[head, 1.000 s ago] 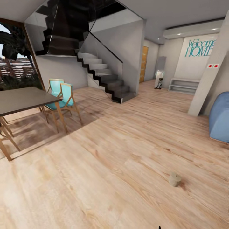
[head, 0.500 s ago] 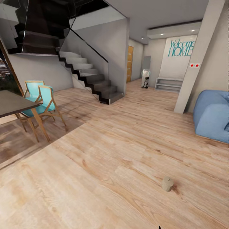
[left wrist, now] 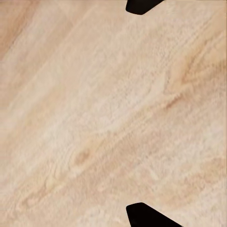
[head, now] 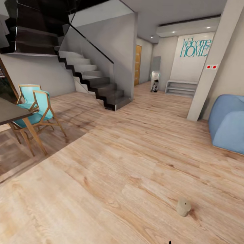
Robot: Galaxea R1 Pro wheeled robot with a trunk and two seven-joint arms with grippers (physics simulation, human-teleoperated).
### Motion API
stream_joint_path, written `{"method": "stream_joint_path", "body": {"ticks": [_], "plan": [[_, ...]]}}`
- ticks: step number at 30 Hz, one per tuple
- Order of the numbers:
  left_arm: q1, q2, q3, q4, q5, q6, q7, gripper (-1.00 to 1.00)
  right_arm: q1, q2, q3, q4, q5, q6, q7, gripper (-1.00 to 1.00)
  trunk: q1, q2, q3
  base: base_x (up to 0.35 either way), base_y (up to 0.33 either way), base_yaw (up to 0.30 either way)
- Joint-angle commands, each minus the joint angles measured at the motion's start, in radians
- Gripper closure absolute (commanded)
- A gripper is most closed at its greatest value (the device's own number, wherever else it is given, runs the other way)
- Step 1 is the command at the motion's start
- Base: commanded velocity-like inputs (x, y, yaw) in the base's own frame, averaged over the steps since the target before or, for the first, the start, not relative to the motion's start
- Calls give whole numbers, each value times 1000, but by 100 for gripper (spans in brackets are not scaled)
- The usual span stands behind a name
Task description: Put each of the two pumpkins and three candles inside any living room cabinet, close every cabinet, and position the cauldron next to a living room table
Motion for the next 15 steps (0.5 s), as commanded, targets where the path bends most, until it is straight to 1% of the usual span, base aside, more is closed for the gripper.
{"method": "stream_joint_path", "body": {"ticks": [1, 6, 13, 15], "plan": [[-2, 1, -8, -4, 5, -5, 5, -100, 0, 0, 1, 0, -8, -3, 3, -100, 0, 0, -3, 332, 0, 0], [-2, 1, -8, -4, 5, -5, 5, -100, 0, 0, 1, 0, -8, -4, 3, -100, 0, 0, -9, 332, 0, 0], [-2, 1, -8, -4, 5, -2, 5, -100, 0, 4, 2, 0, -6, -7, 3, -100, 0, 0, -11, 332, 0, -2], [-2, 1, -8, -4, 5, -2, 5, -100, 0, 3, 3, 0, -6, -7, 3, -100, 0, 0, -11, 332, 0, -123]]}}
